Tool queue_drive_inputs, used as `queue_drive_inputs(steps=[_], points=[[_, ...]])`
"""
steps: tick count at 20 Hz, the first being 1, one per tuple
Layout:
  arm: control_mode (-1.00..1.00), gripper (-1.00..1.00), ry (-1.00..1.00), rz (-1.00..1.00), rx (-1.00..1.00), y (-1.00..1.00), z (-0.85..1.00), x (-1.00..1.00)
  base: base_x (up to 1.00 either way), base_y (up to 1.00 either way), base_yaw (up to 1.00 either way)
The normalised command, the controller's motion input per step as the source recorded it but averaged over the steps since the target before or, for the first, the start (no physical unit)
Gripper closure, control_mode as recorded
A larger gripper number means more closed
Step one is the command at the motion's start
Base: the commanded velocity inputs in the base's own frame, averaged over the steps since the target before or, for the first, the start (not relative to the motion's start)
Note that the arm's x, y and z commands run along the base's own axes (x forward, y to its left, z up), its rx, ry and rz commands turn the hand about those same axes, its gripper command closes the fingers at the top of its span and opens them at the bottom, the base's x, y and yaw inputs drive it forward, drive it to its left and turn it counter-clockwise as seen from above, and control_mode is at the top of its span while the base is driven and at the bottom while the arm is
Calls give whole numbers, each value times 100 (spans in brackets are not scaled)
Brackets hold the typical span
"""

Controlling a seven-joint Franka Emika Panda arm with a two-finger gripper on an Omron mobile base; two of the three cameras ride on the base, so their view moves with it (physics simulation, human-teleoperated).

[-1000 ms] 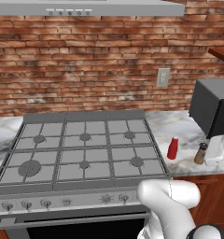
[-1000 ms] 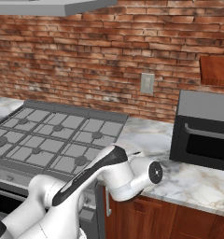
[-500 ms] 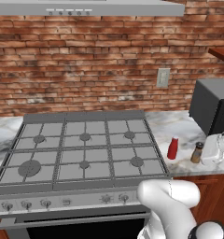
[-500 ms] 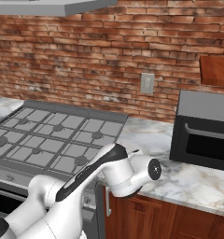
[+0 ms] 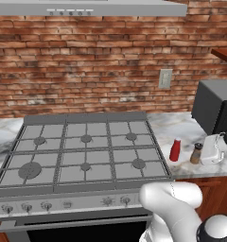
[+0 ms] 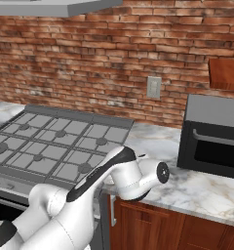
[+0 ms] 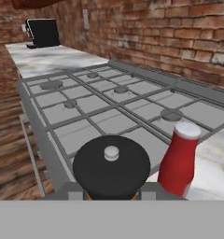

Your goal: Take 2 condiments from the cabinet and move them on the counter near the stove.Make sure the condiments are lined up with each other, next to each other.

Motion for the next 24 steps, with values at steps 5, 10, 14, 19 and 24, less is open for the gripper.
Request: queue_drive_inputs(steps=[5, 10, 14, 19, 24], points=[[-100, 100, 0, 2, 0, 0, -9, 14, 0, 0, 0], [-100, 100, 0, 2, 0, 0, -10, 14, 0, 0, 0], [-100, 100, 0, 1, 0, 0, -11, 15, 0, 0, 0], [-100, 100, 0, 0, 0, 0, -14, 12, 0, 0, 0], [-100, 100, 0, 0, 0, 0, -13, 15, 0, 0, 0]])
